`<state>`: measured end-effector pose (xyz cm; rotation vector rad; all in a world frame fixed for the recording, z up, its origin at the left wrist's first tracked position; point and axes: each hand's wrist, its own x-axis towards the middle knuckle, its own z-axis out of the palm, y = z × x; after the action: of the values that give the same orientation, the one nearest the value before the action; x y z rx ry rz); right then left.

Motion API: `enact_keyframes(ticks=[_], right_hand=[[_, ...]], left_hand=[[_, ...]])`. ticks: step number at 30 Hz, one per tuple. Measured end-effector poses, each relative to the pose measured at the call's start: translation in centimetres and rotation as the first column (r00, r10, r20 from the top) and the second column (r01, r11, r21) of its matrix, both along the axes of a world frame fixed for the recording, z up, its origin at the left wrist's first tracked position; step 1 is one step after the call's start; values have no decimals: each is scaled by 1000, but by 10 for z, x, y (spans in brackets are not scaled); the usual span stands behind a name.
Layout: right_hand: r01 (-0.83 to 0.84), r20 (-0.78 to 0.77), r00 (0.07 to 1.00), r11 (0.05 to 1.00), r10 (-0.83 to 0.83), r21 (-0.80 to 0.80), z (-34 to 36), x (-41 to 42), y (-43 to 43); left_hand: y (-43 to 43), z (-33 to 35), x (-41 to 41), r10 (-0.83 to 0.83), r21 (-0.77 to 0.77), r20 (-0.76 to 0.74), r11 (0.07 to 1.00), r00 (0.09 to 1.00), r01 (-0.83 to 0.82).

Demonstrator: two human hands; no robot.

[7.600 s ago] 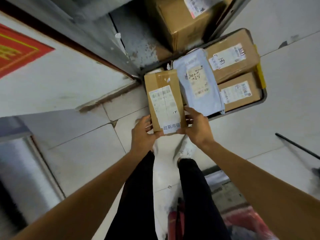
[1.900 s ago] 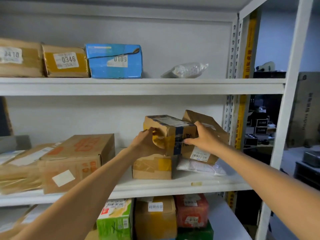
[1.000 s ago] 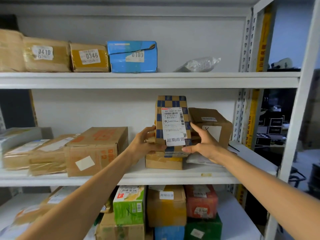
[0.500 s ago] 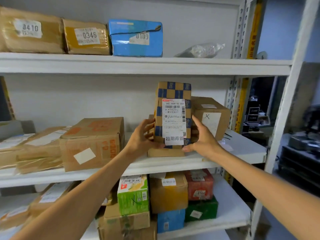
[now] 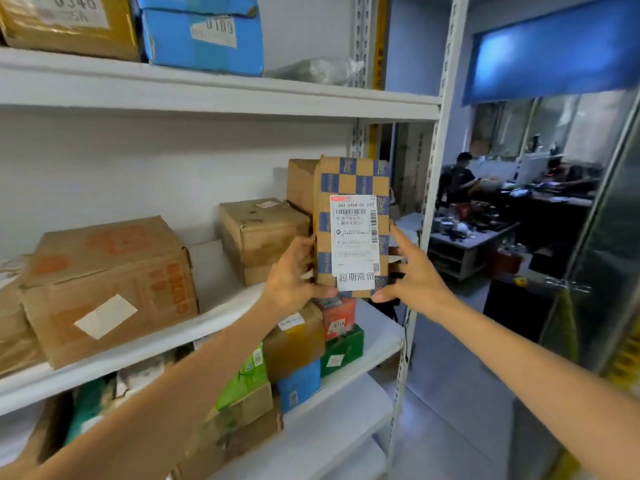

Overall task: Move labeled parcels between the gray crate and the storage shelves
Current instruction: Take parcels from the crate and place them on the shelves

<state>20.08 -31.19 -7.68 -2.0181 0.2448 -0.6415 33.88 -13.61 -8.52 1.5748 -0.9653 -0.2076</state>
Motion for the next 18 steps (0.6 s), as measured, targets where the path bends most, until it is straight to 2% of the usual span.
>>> enact_keyframes(ticks=[2,6,12,14,16,18], right_hand=[[62,-9,998,998,-62,6,-8,-30,-10],[186,-34,982,981,-184,56,-23,-101,-36],[415,-6,908,897,-419,154,-51,-233,-50],[505,-14,857,834,-515,221,-62,-278,-52],[612,-15,764,718,-645,331,-66,-321,-50],[734,-33,660,636,-750,239,-69,-364,-46]], left_hand=[[-19,-7,-20,-49,4,25,999,998,49],[-67,-23,-71,-205,7,-29,979,978,205],[-148,-59,-172,-457,36,-62,887,887,460],[-176,-71,-208,-544,82,-51,834,838,546],[-200,-74,-245,-619,126,-32,776,785,618],[-223,-71,-284,-705,167,8,700,709,694]])
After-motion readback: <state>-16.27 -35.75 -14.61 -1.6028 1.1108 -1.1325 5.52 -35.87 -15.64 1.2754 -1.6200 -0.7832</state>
